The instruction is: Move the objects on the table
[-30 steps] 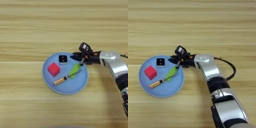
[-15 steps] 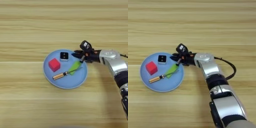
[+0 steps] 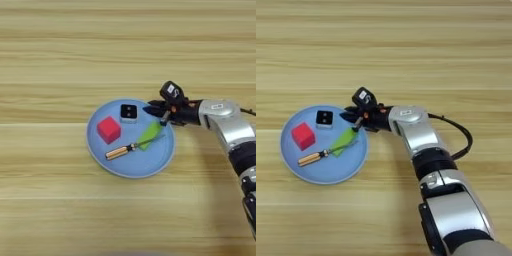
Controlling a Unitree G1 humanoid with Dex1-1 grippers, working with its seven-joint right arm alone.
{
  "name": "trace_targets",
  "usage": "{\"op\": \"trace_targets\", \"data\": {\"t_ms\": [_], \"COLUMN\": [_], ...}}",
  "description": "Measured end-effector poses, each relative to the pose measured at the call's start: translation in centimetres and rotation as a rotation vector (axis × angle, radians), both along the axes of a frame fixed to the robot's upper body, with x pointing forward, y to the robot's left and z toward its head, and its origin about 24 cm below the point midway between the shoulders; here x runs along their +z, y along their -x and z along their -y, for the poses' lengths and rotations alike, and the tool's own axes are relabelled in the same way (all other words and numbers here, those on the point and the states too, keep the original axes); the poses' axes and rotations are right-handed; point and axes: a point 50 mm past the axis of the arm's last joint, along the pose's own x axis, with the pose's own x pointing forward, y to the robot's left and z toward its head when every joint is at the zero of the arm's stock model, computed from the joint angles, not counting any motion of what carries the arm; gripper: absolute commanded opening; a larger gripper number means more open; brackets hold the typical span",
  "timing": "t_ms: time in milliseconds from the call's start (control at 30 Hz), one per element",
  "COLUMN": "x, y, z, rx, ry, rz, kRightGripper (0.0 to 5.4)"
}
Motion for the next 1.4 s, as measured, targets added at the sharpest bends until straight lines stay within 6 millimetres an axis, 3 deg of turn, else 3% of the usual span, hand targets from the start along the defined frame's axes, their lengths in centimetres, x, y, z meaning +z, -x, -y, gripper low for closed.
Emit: {"op": "trace_targets", "data": {"t_ms": [467, 1067, 1200, 1400], "x": [0.5, 3.3, 3.8, 3.1], "y": [-0.1, -1.0, -0.3, 1.1], "z": [-0.1, -0.9, -1.8, -2.6], "rx": [0.002, -0.003, 0.105, 0.229], "ry": [-0.013, -0.168, -0.177, -0.156], "rz": [0.021, 0.164, 0.177, 0.143], "kRightGripper": [3.03, 5.29, 5.38, 5.38]}}
